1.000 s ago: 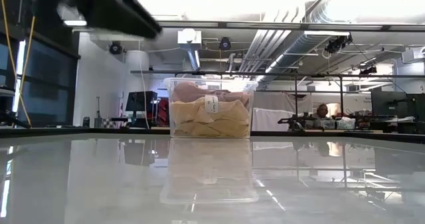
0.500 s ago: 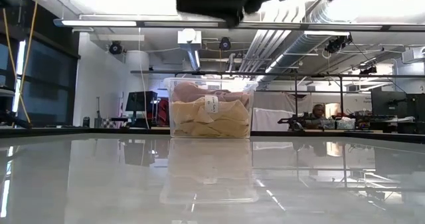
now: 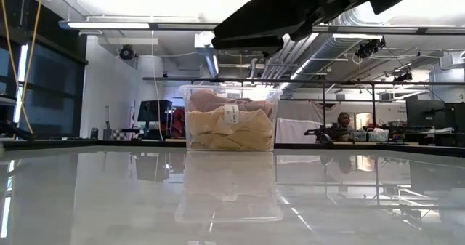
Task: Sort towels by color in basket
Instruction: Put the green towel into the bottom transparent bin
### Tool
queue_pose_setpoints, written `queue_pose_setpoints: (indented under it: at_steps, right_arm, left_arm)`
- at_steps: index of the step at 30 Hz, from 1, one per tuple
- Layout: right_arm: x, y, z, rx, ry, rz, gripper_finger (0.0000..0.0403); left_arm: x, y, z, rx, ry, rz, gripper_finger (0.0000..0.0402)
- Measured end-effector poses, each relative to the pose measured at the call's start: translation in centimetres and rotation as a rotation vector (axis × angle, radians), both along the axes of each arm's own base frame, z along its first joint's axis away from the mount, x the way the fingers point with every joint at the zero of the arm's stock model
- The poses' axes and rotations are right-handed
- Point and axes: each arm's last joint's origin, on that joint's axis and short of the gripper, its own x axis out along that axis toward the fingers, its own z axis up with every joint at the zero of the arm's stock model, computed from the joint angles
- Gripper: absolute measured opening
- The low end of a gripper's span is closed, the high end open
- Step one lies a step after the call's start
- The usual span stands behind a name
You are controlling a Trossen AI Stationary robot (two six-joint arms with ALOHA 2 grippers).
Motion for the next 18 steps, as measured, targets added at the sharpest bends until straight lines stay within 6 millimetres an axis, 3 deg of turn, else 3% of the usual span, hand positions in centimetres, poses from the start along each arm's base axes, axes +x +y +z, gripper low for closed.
queue_pose_setpoints:
  at_steps: [7, 12, 18]
  right_arm:
    - [-0.2, 0.7, 0.1, 0.024, -0.003, 0.008, 0.011]
    - [-0.1, 0.5, 0.1, 0.019, -0.004, 0.003, 0.011]
    - [0.4, -0.9, 0.3, -0.036, -0.044, -0.112, 0.0115]
  left_arm:
    - [2.9, 2.9, -0.6, 0.39, -0.251, -0.134, 0.0007]
    - [6.1, 4.8, 0.2, 0.607, -0.414, -0.131, 0.0006]
    - [8.9, 5.9, 1.5, 0.722, -0.541, -0.176, 0.0001]
